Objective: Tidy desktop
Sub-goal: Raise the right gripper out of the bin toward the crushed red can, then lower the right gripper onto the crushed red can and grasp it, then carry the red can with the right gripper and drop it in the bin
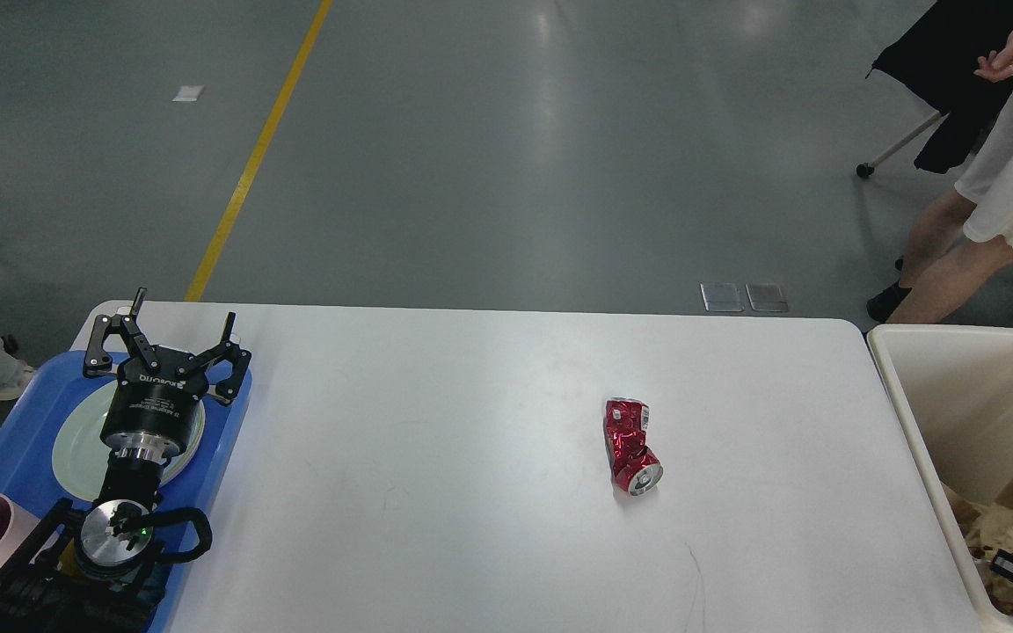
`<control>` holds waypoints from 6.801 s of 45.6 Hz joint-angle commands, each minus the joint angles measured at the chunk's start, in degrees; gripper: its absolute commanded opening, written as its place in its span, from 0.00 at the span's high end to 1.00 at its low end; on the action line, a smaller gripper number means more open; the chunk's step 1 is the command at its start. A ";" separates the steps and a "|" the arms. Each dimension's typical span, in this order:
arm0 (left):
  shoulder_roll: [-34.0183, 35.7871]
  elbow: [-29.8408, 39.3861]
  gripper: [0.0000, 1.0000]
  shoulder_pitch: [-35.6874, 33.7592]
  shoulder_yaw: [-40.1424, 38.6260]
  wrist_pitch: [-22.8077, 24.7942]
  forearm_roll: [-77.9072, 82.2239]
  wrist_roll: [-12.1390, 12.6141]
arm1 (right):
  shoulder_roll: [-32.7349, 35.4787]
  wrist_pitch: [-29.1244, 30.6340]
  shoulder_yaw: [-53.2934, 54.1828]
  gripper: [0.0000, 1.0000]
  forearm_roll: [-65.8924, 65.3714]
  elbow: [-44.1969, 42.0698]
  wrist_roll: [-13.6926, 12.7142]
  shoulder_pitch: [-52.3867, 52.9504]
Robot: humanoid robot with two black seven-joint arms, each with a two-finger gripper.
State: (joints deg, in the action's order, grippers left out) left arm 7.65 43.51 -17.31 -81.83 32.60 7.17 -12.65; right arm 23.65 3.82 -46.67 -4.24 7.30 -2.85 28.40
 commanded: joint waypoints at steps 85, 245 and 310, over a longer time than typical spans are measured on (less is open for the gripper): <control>0.00 0.00 0.03 0.00 0.00 0.01 0.04 0.00 | 4.41 20.23 -32.34 0.00 -15.28 69.51 -14.91 82.85; 0.00 0.00 0.03 0.00 0.00 0.01 0.04 0.00 | -24.18 3.82 -4.83 1.00 -6.67 47.70 -13.59 52.00; 0.00 0.00 0.03 0.00 0.00 0.01 0.04 0.00 | 24.52 11.56 -35.00 1.00 0.02 49.50 3.73 62.34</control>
State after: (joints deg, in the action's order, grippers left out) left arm 7.65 43.51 -17.32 -81.83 32.61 7.16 -12.66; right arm 43.96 15.64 -89.13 -4.19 67.37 0.88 103.09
